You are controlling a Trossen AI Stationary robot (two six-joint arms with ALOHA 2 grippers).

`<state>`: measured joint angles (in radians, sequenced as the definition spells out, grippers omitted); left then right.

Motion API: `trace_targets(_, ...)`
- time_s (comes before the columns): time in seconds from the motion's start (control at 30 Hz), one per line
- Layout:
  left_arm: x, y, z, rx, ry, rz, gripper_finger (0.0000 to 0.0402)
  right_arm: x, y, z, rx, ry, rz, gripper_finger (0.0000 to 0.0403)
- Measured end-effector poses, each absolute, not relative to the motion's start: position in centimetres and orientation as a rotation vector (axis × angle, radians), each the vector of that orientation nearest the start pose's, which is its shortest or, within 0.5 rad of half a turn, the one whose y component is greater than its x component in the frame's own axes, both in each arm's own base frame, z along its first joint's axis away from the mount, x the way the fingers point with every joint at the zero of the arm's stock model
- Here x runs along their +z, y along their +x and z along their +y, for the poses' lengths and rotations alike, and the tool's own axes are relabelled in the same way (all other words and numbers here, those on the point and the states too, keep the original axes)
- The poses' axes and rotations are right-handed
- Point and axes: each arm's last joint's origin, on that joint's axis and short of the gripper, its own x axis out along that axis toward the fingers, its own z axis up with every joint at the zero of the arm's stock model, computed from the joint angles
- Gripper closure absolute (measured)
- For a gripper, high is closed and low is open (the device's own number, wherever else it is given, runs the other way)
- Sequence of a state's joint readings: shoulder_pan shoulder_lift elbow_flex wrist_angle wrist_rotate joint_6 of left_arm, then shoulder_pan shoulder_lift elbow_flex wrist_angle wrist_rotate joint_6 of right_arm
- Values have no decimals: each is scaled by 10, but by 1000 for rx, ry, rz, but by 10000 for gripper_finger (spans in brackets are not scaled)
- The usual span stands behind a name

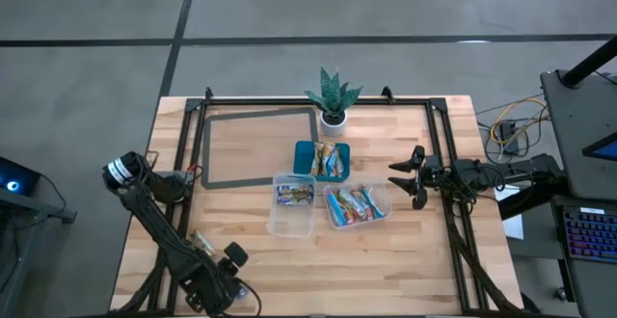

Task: Pick and place Granola Bars by type
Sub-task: Put the blue granola bar into the left transparent bin

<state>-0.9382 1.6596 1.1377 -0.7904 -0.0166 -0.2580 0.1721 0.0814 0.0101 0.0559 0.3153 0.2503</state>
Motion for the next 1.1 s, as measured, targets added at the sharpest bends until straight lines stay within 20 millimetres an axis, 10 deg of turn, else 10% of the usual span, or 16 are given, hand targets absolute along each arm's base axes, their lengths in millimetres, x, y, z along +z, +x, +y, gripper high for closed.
trace_targets(1.1, 157, 172, -236, -590, 362, 1351, 281, 166, 101, 8, -144, 246, -3, 213)
